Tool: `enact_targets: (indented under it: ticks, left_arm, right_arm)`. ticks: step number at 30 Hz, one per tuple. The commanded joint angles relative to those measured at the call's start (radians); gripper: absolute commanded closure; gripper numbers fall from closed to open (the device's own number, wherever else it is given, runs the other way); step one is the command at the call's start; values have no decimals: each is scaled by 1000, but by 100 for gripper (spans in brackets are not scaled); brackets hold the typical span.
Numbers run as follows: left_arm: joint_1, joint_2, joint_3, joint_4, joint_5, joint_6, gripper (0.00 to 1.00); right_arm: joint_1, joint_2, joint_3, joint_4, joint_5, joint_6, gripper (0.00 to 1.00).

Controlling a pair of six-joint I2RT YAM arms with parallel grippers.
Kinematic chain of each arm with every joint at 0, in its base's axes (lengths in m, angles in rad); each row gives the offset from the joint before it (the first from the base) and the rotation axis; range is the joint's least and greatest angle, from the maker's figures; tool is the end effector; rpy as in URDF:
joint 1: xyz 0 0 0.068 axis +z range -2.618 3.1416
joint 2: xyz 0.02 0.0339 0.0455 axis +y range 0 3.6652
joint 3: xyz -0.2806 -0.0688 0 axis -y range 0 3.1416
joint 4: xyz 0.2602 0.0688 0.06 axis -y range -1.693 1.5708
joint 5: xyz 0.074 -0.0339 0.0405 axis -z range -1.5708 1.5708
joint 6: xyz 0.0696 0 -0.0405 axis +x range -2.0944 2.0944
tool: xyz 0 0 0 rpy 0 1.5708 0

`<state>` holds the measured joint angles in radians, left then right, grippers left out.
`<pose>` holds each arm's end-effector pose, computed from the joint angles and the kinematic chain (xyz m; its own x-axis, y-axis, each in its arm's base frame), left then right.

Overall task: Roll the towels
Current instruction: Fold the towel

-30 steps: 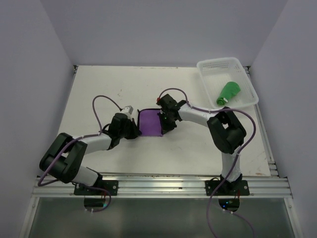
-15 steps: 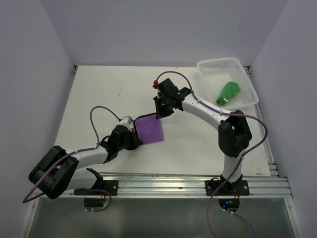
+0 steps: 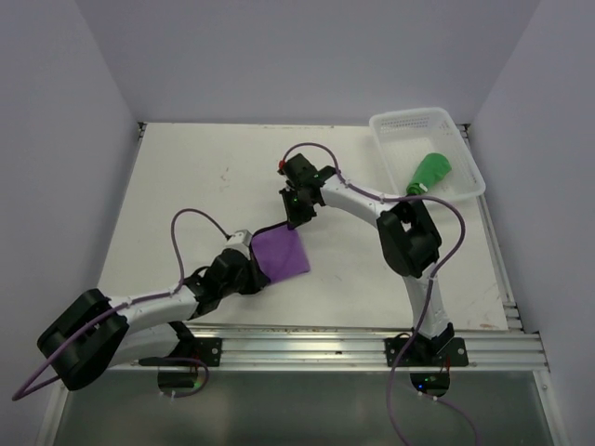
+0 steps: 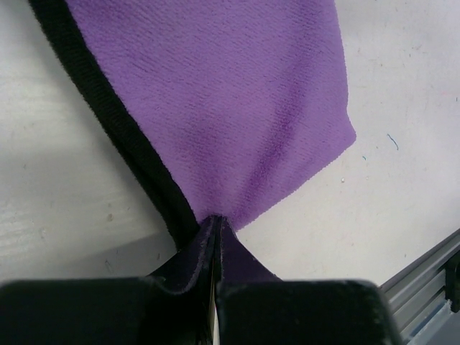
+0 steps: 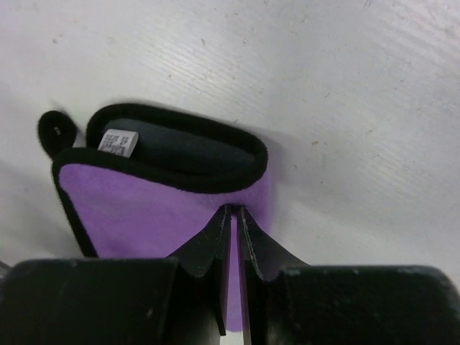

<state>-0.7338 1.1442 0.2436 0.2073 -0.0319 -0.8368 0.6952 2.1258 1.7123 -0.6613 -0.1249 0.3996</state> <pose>0.1671 -0.1477 0.1106 -0.8014 -0.2766 -0.5303 0.0838 0.8260 -0.5574 0.3771 0.3259 0.1766 -0.8872 -0.2373 -0.3958 -0.3647 0.8861 0.2861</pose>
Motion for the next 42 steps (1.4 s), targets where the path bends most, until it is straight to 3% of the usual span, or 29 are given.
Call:
enact_targets:
  ticks: [1,6,12,20,22,24,26,28,31,32,36,42]
  left_arm:
    - [-19,-41,-33,-49,-42,-35,100]
    - [-49,-90,-62,-86,-60,-58,100]
    - [-65,-162,-90,-134,-68,-68,100]
    - [-70,-288,-49,-268,-102,-44,99]
    - [-70,-313,18,-302,-106,-18,91]
    - [-70,-316,101,-354,-109,-1,77]
    - [-69,-291,169,-412,-115,37,60]
    - [-70,-239,291,-450,-120,94,52]
    - [-69,-166,455,-502,-148,187,22]
    - [-67,-141,498,-543,-193,202,1]
    - [-39,-17,707,-583,-198,289,0]
    - [86,254,899,-635,15,366,6]
  right_arm:
    - [0,41,-20,37,-36,-2,89]
    - [-2,82,-20,51,-50,1,89]
    - [0,-16,-28,22,-42,-10,85]
    - [1,-283,-152,6,-47,-13,64]
    - [0,-377,-230,9,-16,14,62]
    - [-3,-446,-308,51,4,60,59]
    - [-17,-542,-446,141,-60,103,57]
    - [-45,-637,-611,237,-138,195,56]
    - [-63,-704,-785,431,-177,291,53]
    - [-66,-719,-809,475,-192,300,53]
    - [-66,-693,-876,545,-213,318,52]
    - [-65,-643,-922,657,-231,370,53]
